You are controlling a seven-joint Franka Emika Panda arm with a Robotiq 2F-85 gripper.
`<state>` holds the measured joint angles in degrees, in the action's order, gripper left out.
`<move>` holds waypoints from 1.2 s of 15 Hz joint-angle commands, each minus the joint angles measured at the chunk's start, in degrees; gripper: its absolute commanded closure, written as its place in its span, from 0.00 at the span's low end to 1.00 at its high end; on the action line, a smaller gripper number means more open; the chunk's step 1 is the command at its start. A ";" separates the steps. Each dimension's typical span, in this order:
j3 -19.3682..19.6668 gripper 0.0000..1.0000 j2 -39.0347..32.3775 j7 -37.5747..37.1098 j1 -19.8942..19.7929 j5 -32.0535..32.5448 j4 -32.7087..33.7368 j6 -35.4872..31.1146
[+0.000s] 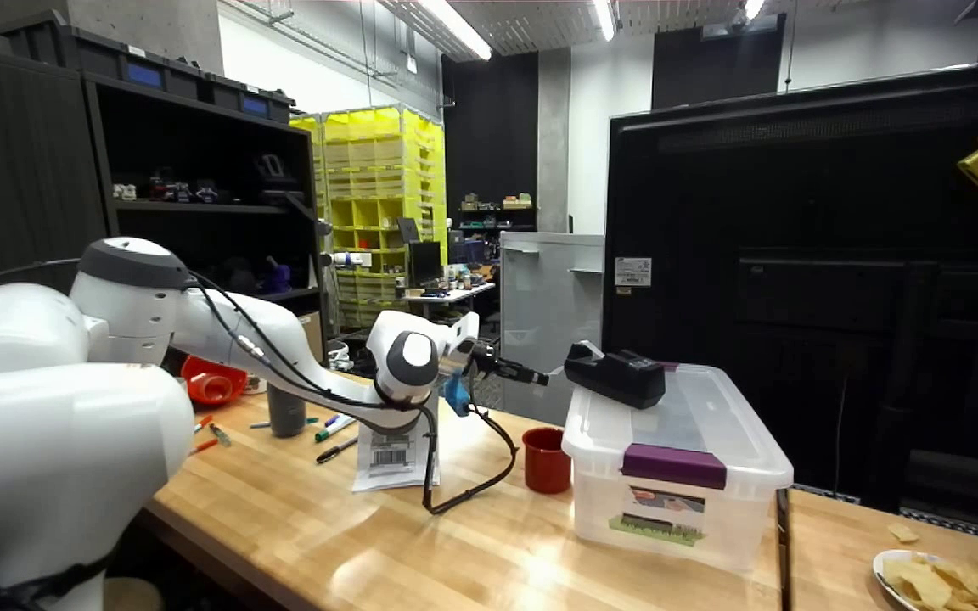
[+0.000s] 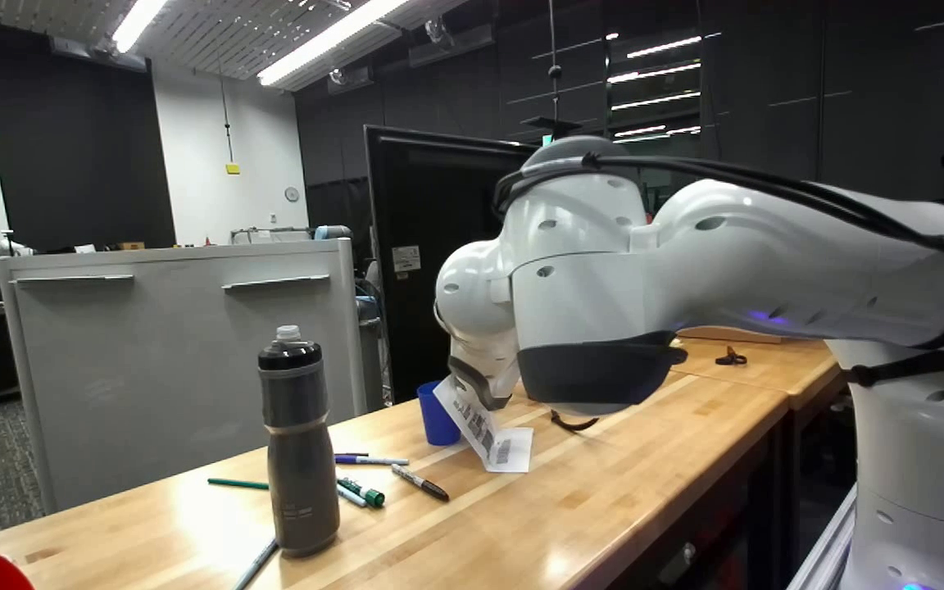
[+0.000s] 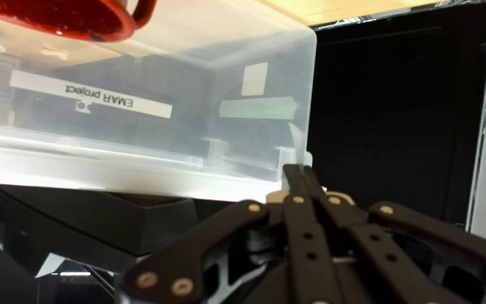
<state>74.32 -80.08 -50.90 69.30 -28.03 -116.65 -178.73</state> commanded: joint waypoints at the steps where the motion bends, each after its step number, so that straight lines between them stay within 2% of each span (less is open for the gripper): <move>1: 2.10 1.00 -4.37 -2.47 2.37 0.19 -2.04 -0.86; 5: 2.65 1.00 -6.25 -3.14 2.99 0.00 -2.56 -0.85; 6: 3.02 1.00 -3.85 -4.72 3.05 3.88 -4.31 -2.10; 10: 3.90 1.00 -4.03 -6.55 3.39 5.38 -5.03 -2.21; 18: 3.19 1.00 -3.96 -5.20 3.91 2.03 -4.41 -2.94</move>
<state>77.33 -84.11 -56.14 71.75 -25.22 -119.98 -181.09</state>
